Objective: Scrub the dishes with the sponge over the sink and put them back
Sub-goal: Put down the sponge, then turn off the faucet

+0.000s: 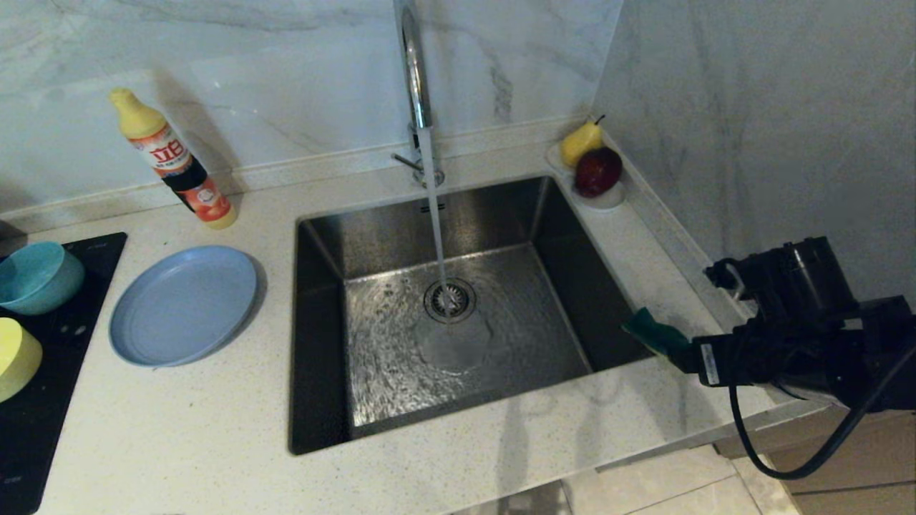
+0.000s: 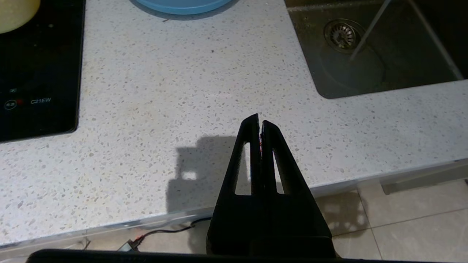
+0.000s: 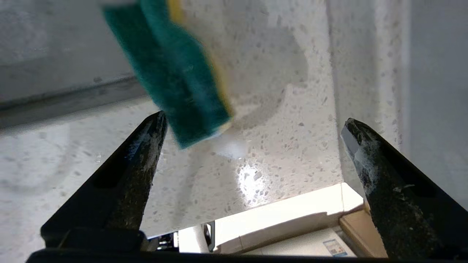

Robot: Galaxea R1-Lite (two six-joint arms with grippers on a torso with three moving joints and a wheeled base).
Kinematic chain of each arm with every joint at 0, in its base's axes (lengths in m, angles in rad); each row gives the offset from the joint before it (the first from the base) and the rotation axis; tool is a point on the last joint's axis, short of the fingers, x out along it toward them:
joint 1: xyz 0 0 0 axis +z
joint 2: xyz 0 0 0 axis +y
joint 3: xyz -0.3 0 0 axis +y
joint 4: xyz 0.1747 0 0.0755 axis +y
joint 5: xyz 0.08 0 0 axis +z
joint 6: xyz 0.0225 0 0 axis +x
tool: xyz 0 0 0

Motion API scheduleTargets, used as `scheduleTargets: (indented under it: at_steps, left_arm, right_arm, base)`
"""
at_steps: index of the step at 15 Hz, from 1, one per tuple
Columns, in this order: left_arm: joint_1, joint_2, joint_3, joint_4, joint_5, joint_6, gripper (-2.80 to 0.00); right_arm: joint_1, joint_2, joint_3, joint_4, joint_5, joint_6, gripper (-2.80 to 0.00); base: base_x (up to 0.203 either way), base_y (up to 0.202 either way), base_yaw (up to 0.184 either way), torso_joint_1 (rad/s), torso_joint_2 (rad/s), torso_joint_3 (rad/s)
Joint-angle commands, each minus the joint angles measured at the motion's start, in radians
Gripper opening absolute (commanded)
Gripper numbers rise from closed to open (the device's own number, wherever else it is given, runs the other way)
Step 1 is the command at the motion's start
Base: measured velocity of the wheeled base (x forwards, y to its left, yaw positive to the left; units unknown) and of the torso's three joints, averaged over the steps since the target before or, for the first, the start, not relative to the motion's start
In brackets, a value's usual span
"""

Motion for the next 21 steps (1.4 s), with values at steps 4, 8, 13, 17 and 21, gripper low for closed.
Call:
scheduleTargets:
  at_steps: [4,8,13,17,21]
  left_arm:
    - [0.0,0.001,0.0,-0.001,0.002,0.0,-2.8]
    - [0.0,0.001,0.0,-0.001,0.001,0.0,-2.8]
    - [0.0,0.001,0.0,0.001,0.002,0.0,-2.8]
    - [0.0,0.001,0.0,0.001,0.002,0.0,-2.8]
    - [0.0,0.001,0.0,0.001,0.0,0.0,-2.8]
  right_arm:
    - [0.003,-0.015,-0.01,0.004,-0.008,-0.001,0.0]
    - [0.005,-0.014,-0.011,-0.002,-0.004,0.001,0.0]
    - [0.056,-0.085,-0.018,0.003,0.07,0.011,-2.8]
    - [0.134,-0.146,0.02,0.008,0.074,0.018,-2.8]
    - [0.168,-0.322,0.15,-0.024,0.135,-0.006,-2.8]
  base:
    - [0.0,0.0,0.0,0.0,0.0,0.0]
    - [0.0,0.0,0.0,0.0,0.0,0.0]
    - [0.0,0.0,0.0,0.0,0.0,0.0]
    - [0.0,0.0,0.0,0.0,0.0,0.0]
    - [0.0,0.0,0.0,0.0,0.0,0.0]
